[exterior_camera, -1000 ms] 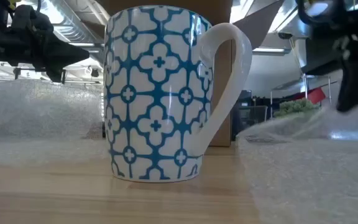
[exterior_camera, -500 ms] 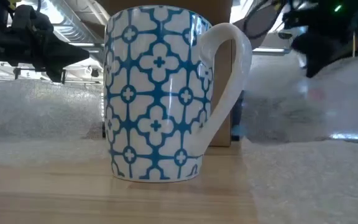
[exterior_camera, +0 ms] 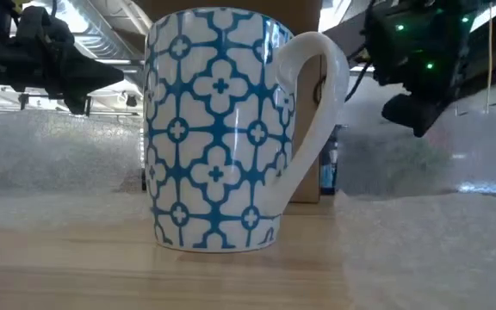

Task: Wrap mug
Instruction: Wrap the bottom white blue floral mug glass

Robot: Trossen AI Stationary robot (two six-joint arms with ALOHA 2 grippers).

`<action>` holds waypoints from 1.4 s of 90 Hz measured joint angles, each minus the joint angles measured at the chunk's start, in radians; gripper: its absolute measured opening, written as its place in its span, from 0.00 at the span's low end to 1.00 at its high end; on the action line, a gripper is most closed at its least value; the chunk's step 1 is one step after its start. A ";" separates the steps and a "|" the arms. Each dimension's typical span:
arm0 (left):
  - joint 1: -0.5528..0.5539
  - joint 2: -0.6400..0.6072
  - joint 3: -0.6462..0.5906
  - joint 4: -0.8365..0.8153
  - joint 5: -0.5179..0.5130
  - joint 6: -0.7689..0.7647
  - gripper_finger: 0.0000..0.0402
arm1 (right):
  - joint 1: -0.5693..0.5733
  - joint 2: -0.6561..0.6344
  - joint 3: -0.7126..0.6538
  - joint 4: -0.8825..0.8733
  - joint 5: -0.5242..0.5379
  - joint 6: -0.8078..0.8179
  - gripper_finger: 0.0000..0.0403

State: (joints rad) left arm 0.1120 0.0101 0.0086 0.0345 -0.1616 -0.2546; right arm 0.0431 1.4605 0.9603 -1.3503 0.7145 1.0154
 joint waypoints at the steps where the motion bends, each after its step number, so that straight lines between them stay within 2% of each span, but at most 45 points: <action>1: 0.000 0.000 0.000 0.000 0.000 0.000 0.00 | 0.001 0.000 0.005 -0.007 -0.003 -0.001 0.29; 20: 0.000 0.000 0.000 0.000 0.000 0.014 0.00 | 0.025 -0.032 0.149 -0.172 -0.099 -0.055 0.54; 36: 0.000 0.000 0.000 0.000 0.000 0.020 0.00 | 0.119 -0.101 0.271 -0.144 -0.215 -0.081 0.64; 44: 0.000 0.000 0.000 0.000 0.000 0.019 0.00 | 0.215 -0.133 0.291 0.022 -0.259 -0.084 0.65; 56: 0.000 0.000 0.000 0.000 0.000 0.019 0.00 | 0.369 -0.124 0.256 0.426 -0.320 -0.173 0.65; 69: 0.000 0.000 0.000 0.000 0.000 0.019 0.00 | 0.484 -0.011 0.245 0.754 -0.332 -0.253 0.65; 80: 0.000 0.000 0.000 0.000 0.000 0.019 0.00 | 0.515 0.140 0.323 0.887 -0.338 -0.327 0.65; 89: 0.000 0.000 0.000 0.000 0.000 0.016 0.00 | 0.507 0.294 0.478 0.780 -0.363 -0.343 0.65; 106: 0.000 0.000 0.000 0.000 0.000 -0.005 0.00 | 0.447 0.555 0.854 0.377 -0.389 -0.270 0.65; 116: 0.000 0.000 0.000 0.000 0.000 -0.006 0.00 | 0.420 0.653 0.991 0.313 -0.435 -0.268 0.65; 126: 0.000 0.000 0.000 0.000 0.000 -0.008 0.00 | 0.399 0.707 1.026 0.319 -0.527 -0.264 0.63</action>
State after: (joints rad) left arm 0.1120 0.0101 0.0086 0.0341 -0.1612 -0.2626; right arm 0.4418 2.1671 1.9865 -1.0316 0.1879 0.7519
